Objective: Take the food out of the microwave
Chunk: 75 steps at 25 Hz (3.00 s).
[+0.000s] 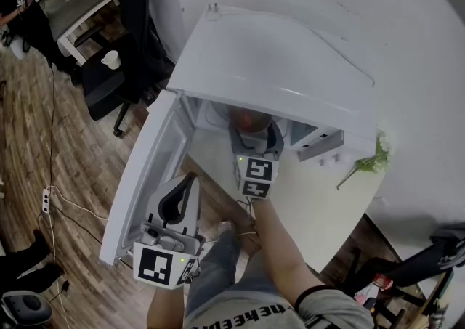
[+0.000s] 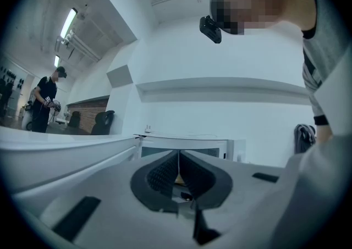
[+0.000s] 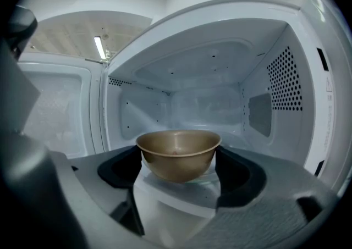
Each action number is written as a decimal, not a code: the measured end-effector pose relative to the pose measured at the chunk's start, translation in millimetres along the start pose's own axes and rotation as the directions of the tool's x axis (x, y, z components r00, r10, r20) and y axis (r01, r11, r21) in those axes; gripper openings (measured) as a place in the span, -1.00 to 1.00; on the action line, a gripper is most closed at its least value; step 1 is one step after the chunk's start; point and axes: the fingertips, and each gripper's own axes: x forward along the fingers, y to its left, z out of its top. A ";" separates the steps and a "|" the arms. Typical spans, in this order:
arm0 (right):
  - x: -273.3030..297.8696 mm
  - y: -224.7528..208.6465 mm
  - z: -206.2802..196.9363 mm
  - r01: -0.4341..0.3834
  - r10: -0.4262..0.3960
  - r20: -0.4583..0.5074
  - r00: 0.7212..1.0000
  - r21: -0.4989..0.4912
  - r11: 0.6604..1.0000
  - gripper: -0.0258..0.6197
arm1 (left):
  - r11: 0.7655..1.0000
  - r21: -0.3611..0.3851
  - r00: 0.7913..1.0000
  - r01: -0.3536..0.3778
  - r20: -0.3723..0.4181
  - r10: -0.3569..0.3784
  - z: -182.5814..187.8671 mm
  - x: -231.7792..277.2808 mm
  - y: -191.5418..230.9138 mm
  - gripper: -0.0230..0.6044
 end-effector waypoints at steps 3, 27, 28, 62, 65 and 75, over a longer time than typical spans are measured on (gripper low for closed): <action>-5.9 -1.8 -1.0 -0.008 0.008 0.006 1.000 0.001 1.000 0.38 | 1.000 0.000 1.000 0.004 -0.001 -0.004 0.4 -0.9 -1.4 -0.89; -149.0 7.5 56.2 -0.228 0.229 0.122 0.966 -0.018 0.973 0.34 | 1.000 0.023 0.999 0.010 0.052 -0.012 36.5 -30.4 -64.3 -0.89; -156.7 6.6 60.9 -0.235 0.235 0.126 0.964 -0.018 0.972 0.34 | 1.000 0.025 0.998 0.010 0.054 -0.011 38.6 -33.1 -67.8 -0.89; -338.3 -81.2 171.1 -0.173 0.172 0.284 0.943 -0.023 0.985 0.34 | 0.995 0.097 0.994 0.036 0.098 -0.045 96.2 -73.5 -172.5 -0.89; -348.9 -93.5 174.2 -0.155 0.153 0.299 0.942 -0.018 0.988 0.34 | 0.994 0.103 0.994 0.034 0.101 -0.044 98.7 -75.0 -181.8 -0.89; -388.9 -127.2 183.1 -0.121 0.112 0.358 0.927 0.002 0.993 0.34 | 0.994 0.109 0.992 0.021 0.118 -0.034 104.9 -86.0 -207.7 -0.89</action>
